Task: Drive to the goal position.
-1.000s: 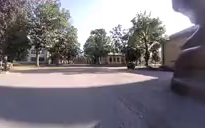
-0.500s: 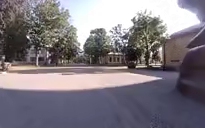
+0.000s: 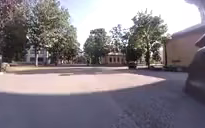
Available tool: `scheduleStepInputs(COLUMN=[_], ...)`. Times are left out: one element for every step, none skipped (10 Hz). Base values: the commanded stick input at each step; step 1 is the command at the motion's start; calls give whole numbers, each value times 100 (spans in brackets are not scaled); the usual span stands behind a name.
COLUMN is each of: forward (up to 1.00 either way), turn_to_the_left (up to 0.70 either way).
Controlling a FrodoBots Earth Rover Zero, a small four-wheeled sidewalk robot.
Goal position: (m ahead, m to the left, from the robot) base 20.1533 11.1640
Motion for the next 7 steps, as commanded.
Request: scheduleStepInputs(forward=[60,60,60,60,60,60,60], turn_to_the_left=[0,0,0,0,0,0,0])
